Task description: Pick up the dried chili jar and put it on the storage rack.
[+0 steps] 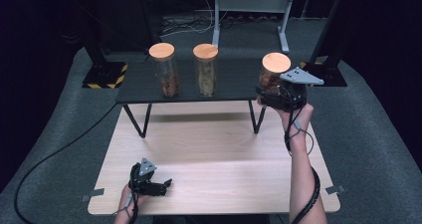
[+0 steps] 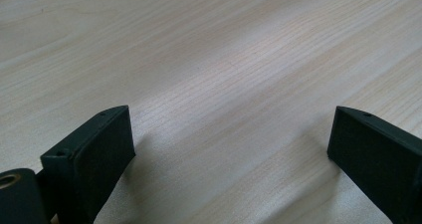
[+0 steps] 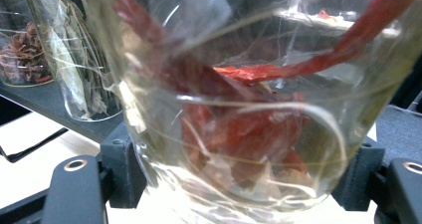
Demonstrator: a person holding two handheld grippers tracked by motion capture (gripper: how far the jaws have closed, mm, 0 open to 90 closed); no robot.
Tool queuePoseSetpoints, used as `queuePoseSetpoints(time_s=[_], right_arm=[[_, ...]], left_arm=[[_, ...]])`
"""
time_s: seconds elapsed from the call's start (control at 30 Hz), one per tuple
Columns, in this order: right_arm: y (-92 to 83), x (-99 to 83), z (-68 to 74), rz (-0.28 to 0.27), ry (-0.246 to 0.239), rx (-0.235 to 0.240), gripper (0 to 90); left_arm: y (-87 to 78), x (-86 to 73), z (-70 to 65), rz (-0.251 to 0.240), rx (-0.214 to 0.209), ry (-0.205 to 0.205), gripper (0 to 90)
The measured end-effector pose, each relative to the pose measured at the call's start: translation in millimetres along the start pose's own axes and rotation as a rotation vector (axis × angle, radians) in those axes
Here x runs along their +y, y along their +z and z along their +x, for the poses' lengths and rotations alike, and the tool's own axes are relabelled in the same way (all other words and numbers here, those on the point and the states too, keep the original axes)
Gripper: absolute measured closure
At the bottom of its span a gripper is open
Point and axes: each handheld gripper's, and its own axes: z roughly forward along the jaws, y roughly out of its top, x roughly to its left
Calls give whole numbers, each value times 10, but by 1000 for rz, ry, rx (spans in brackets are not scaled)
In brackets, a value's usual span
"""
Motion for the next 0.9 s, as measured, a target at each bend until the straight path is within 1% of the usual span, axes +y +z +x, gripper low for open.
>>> queuePoseSetpoints(time_s=[0.4,0.6,0.7,0.9], right_arm=[[70,40,-14,9,5,2,245],[104,68,-30,19,0,-8,244],[109,71,-38,12,4,-8,244],[139,76,-49,15,16,-10,244]], left_arm=[[0,0,0,0,0,0,34],[0,0,0,0,0,0,34],[0,0,-1,0,0,0,34],[0,0,-1,0,1,0,34]])
